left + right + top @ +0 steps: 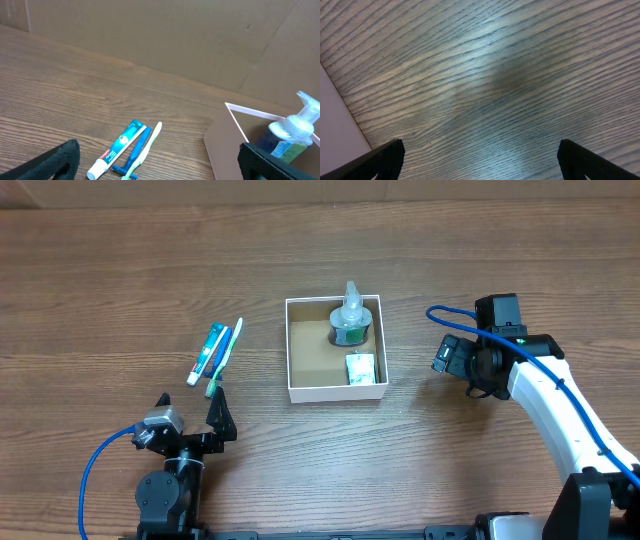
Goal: Pack container
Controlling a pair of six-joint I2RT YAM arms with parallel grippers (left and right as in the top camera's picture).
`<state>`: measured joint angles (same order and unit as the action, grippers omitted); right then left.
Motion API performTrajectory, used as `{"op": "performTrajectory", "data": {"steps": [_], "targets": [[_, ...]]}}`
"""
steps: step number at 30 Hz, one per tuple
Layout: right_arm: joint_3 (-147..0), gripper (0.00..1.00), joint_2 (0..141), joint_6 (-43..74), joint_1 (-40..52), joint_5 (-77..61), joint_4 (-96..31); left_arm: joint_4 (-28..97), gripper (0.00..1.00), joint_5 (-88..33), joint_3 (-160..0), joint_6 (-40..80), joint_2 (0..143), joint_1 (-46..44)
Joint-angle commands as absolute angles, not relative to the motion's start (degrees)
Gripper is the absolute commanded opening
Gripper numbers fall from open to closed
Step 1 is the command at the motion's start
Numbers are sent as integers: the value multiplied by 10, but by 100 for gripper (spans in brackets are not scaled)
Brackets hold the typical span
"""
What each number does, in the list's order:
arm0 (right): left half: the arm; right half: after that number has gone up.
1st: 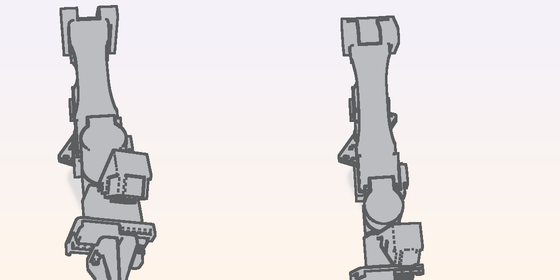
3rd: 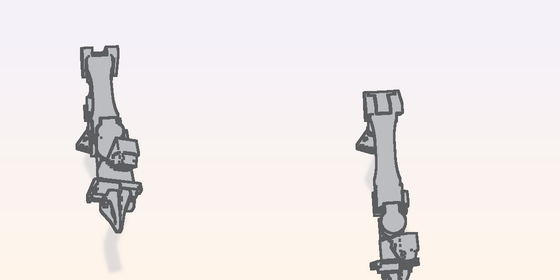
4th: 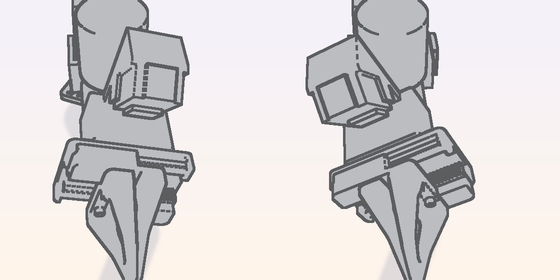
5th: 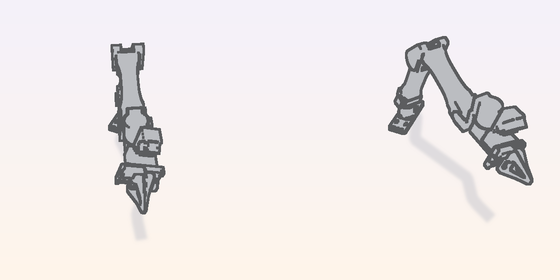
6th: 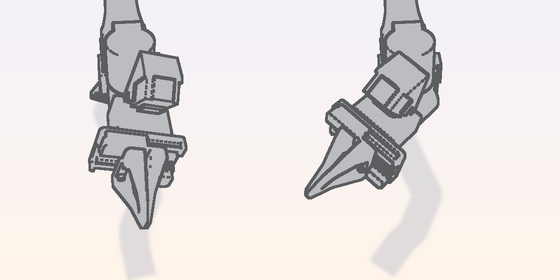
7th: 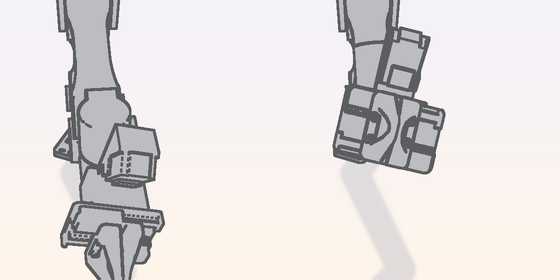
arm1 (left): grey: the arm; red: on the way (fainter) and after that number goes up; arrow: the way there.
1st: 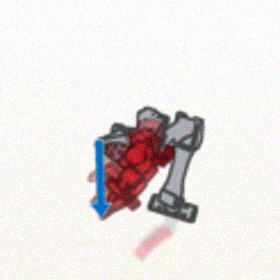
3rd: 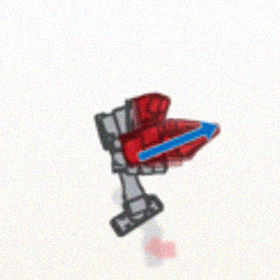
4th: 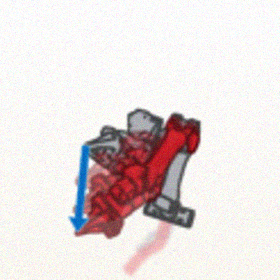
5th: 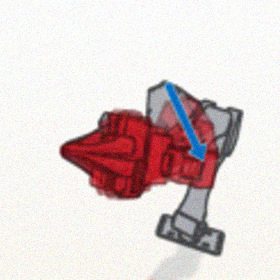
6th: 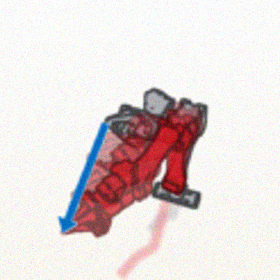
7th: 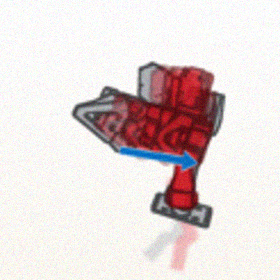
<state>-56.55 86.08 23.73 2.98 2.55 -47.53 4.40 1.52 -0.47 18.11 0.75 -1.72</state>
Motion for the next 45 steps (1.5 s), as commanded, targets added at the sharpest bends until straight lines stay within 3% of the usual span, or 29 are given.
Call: {"op": "performTrajectory", "data": {"steps": [1,21,31,34,39,45], "targets": [[-563,100,855,236,27,31,-472,43,100,15,-3,189,4,-11],[-563,100,855,236,27,31,-470,43,100,9,-3,189,4,-11],[-563,100,855,236,27,31,-470,32,100,-328,-11,262,4,-12],[-563,100,855,236,27,31,-470,121,100,-333,-69,263,4,-12],[-563,100,855,236,27,31,-470,337,100,-201,-272,205,40,-12],[-563,100,855,236,27,31,-470,601,100,-17,-540,124,269,-12]]}}
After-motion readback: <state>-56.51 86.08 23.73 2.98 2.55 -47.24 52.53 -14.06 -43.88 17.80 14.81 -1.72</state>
